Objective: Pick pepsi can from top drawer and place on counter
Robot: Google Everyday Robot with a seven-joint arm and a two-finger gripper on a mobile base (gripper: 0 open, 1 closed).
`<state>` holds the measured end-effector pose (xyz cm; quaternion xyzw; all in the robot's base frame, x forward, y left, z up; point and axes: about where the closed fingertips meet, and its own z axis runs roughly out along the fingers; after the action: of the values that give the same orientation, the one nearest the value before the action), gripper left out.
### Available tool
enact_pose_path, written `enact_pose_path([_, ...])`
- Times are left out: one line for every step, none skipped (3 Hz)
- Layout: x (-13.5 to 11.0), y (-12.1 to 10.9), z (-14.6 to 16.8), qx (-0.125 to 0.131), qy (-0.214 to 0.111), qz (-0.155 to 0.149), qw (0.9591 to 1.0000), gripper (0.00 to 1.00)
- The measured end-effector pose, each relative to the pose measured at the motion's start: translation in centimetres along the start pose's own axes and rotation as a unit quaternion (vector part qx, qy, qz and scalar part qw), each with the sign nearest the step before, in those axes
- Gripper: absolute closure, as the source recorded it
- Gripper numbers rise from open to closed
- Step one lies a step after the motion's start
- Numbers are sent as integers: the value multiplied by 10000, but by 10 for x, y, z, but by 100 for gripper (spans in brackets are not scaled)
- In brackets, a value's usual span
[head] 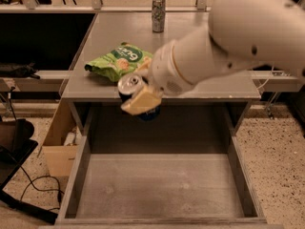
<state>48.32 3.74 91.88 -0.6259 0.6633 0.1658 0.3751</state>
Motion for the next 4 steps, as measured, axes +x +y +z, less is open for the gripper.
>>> enact_pose_path([-26, -62, -31, 522, 72, 323, 9981, 100])
enact_pose_path([-14, -116, -46, 1068, -78, 1195, 9870, 100])
enact_pose_path([23, -149, -43, 1453, -312, 1963, 9692, 100])
enact_pose_path([67, -163, -42, 1757, -590, 2498, 9504, 100])
